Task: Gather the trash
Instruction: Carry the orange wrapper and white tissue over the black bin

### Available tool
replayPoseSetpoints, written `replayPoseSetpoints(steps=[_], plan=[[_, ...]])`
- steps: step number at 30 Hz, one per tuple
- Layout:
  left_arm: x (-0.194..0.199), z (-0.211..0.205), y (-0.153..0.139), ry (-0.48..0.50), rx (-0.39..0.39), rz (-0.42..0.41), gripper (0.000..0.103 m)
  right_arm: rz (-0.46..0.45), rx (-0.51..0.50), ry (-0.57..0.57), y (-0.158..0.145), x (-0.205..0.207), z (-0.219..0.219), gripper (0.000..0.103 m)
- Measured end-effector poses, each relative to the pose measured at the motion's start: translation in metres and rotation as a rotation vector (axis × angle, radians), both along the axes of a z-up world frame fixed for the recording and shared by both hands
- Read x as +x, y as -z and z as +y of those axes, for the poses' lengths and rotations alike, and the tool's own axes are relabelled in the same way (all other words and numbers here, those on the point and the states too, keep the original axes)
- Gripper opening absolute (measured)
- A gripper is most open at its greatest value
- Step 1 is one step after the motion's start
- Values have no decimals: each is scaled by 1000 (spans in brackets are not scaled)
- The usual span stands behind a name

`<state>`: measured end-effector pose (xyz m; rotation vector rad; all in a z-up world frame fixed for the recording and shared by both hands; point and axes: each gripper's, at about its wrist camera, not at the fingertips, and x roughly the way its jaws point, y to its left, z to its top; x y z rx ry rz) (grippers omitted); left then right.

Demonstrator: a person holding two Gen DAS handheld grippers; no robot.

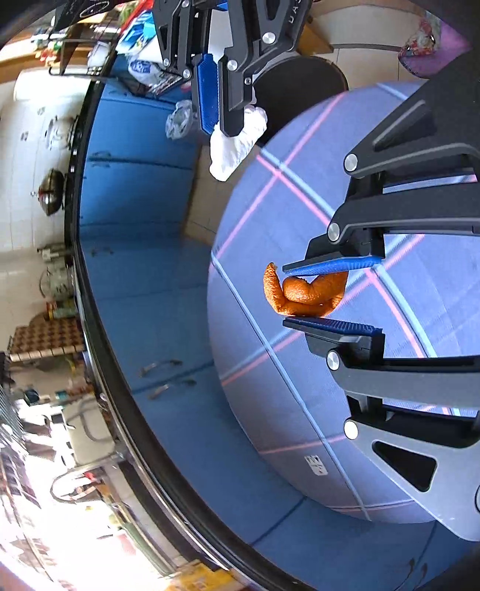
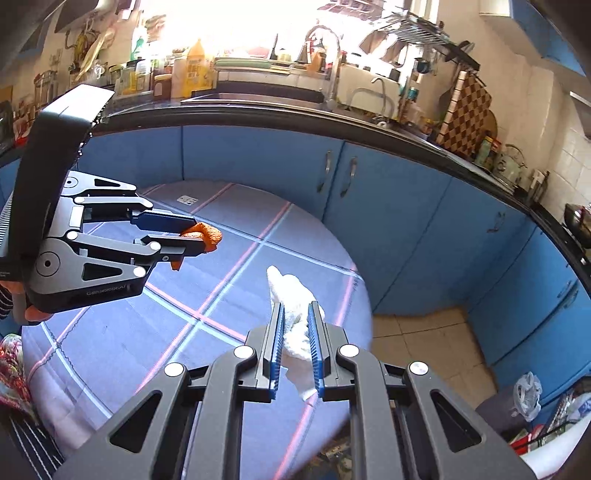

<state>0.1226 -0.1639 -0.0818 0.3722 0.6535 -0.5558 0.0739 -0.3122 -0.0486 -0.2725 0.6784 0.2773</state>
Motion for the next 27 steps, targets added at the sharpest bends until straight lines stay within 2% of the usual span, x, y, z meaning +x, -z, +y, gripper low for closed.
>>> replayPoseSetpoints(steps=[27], plan=[[-64, -118, -24, 229, 35, -69, 24, -77, -29, 207, -15, -71, -96, 14]])
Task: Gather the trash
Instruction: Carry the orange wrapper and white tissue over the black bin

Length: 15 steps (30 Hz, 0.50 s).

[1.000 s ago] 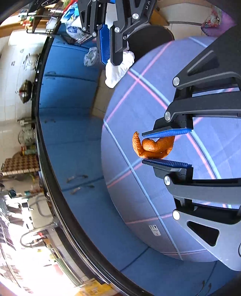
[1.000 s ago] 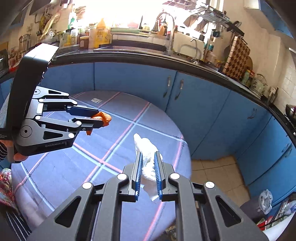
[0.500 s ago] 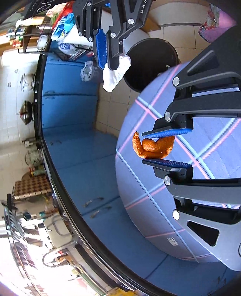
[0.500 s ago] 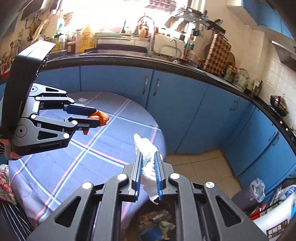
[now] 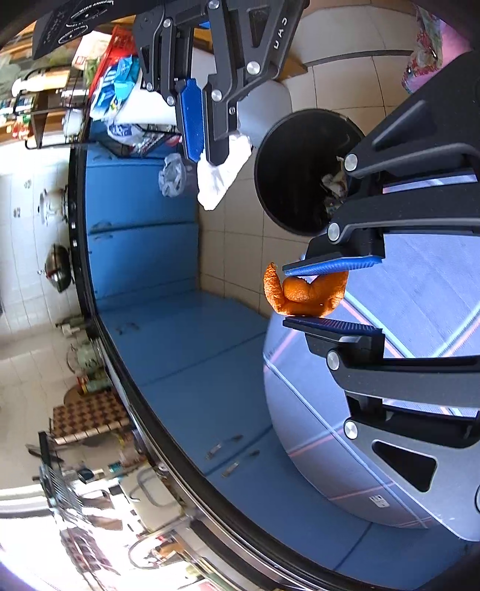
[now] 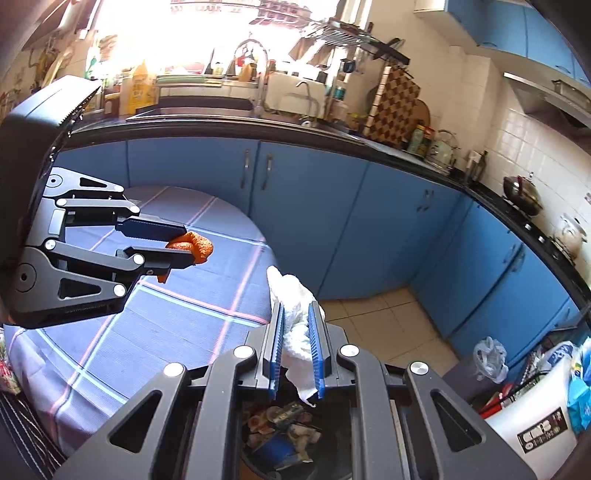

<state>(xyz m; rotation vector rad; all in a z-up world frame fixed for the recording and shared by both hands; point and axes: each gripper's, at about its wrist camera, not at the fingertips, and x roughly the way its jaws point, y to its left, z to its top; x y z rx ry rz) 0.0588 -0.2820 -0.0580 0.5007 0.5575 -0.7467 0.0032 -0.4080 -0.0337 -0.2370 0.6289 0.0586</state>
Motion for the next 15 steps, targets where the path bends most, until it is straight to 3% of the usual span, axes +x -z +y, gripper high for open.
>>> replayPoseSetpoints(steps=[15], plan=[[-23, -53, -4, 89, 17, -19, 24, -27, 24, 91, 0, -22, -42, 14]])
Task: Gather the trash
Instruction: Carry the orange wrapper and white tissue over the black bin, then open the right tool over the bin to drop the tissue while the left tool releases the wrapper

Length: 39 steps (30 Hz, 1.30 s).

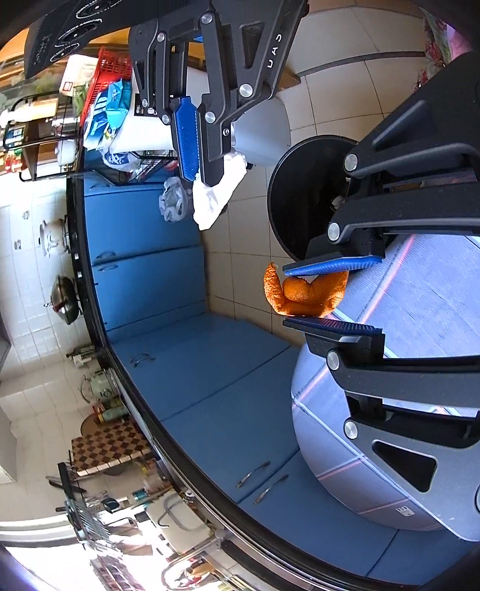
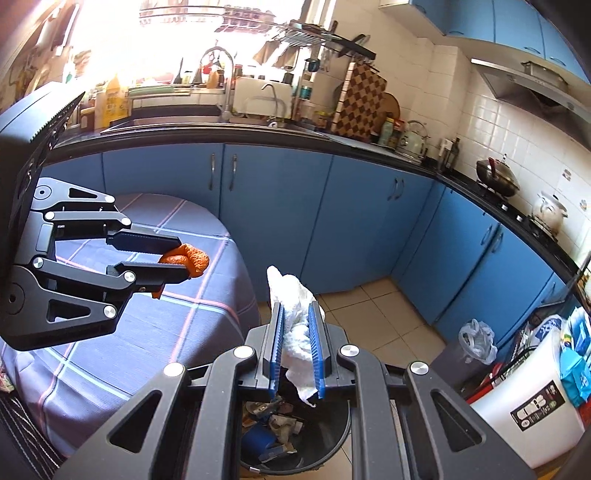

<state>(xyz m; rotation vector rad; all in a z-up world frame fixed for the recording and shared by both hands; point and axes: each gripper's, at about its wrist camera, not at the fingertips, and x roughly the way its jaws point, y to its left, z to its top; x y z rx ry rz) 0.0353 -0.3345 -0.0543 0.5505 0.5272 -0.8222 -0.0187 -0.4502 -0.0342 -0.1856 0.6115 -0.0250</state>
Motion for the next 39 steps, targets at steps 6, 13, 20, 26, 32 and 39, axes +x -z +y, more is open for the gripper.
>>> replayPoseSetpoints(steps=[6, 13, 20, 26, 32, 39], plan=[[-1, -13, 3, 16, 4, 7, 24, -1, 9, 22, 3, -2, -12, 14], [2, -25, 8, 30, 11, 18, 24, 21, 27, 54, 11, 7, -23, 31], [8, -36, 17, 32, 24, 33, 24, -13, -25, 74, 18, 9, -26, 79], [11, -44, 20, 45, 15, 53, 25, 1, -30, 92, 24, 14, -33, 79], [15, -51, 19, 60, 3, 61, 25, 12, -35, 100, 29, 15, -40, 79], [27, -51, 10, 12, -55, 72, 97, 23, -34, 111, 34, 16, -44, 79]])
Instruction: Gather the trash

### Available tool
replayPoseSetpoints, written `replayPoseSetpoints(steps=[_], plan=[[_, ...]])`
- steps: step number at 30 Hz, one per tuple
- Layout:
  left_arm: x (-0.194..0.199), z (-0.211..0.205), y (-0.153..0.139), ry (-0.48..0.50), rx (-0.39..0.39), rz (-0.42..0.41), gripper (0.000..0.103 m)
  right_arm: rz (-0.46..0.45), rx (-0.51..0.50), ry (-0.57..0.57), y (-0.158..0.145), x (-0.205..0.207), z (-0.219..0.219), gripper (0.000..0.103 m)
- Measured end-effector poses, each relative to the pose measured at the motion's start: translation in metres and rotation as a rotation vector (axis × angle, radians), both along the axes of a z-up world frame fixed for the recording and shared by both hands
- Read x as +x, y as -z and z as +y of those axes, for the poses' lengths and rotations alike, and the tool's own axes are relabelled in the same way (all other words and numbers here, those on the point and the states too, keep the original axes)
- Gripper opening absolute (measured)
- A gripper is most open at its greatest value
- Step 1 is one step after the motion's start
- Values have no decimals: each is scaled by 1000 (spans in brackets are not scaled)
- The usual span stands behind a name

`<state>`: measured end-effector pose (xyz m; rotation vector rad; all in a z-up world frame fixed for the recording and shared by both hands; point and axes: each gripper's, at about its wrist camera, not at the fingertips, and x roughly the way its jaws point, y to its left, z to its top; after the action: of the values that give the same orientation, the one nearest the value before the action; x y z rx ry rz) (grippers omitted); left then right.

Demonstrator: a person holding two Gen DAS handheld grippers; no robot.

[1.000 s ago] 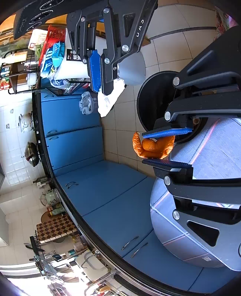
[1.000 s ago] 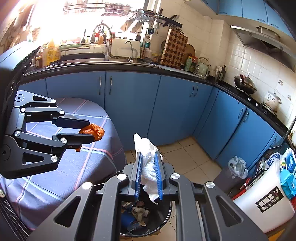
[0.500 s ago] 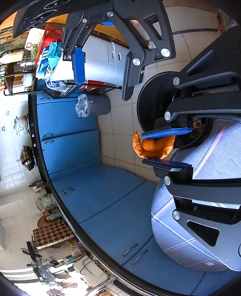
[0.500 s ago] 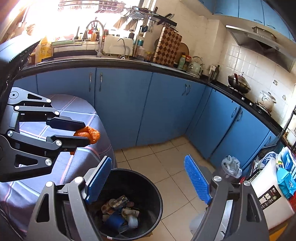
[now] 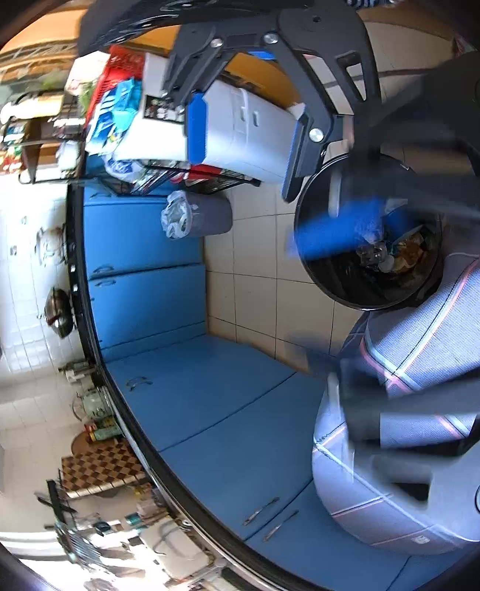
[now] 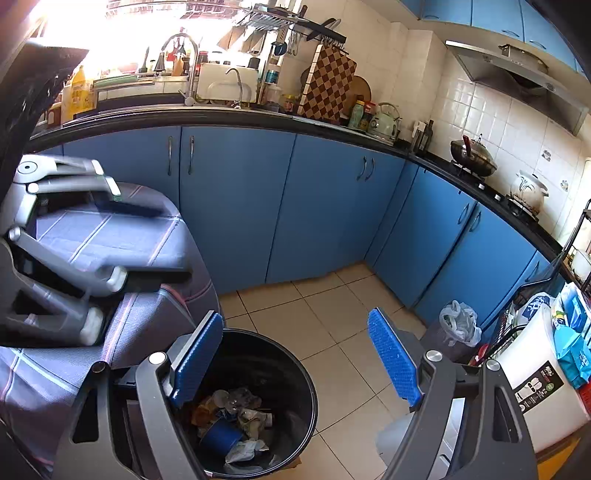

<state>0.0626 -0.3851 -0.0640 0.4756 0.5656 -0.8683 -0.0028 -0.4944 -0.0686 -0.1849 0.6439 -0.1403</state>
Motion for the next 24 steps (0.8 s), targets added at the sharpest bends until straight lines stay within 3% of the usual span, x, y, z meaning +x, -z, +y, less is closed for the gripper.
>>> replayPoseSetpoints(steps=[2, 7, 13, 24], plan=[[3, 11, -6, -25, -59, -9, 99, 3, 2, -5, 2, 1, 1, 79], [9, 27, -9, -60, -49, -53, 99, 2, 4, -13, 2, 6, 5, 79], [23, 43, -13, -109, -60, -39, 99, 4, -6, -24, 0, 10, 11, 79], [21, 46, -8, -78, -41, -15, 100, 32, -32, -28, -1, 8, 13, 79]])
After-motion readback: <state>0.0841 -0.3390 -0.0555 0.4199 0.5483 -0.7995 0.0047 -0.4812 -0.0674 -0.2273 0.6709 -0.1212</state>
